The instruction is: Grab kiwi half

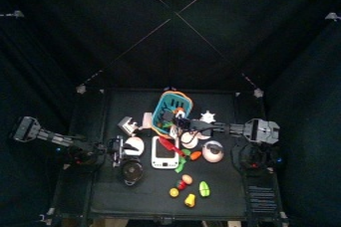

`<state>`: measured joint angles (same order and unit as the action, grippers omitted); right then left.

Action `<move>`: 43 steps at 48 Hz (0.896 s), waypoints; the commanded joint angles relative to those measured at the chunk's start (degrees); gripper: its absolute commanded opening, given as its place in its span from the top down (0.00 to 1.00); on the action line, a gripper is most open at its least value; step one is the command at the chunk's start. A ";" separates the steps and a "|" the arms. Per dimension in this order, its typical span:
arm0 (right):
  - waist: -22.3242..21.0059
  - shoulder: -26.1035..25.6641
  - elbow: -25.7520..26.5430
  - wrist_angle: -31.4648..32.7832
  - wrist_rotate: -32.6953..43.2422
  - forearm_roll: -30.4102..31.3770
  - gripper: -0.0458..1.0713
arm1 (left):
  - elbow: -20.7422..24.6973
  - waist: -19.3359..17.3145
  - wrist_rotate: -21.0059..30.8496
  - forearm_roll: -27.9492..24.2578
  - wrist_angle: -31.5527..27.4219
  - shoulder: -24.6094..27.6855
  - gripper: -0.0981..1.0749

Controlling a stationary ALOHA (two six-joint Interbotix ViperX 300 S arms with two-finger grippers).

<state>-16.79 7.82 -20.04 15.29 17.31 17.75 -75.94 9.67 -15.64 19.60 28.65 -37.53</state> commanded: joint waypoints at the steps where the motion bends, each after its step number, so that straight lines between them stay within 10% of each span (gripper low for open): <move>1: 0.53 -4.22 0.09 -0.26 0.00 -0.18 0.14 | 0.62 0.09 0.00 0.18 0.26 0.09 0.30; 21: 16.79 -14.50 -9.05 -0.88 0.00 -0.18 0.14 | 0.35 0.00 0.00 0.18 0.18 0.09 0.30; 35: 33.75 -9.05 -8.88 -0.53 0.26 -0.26 0.14 | -0.09 -0.09 0.00 0.62 0.18 0.09 0.30; 43: 36.39 -3.60 -5.01 0.53 0.35 -7.82 0.13 | 0.00 -0.26 0.00 1.41 0.18 0.09 0.30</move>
<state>19.25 2.99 -28.39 15.29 17.49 14.85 -76.73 9.67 -15.64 20.83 28.65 -37.53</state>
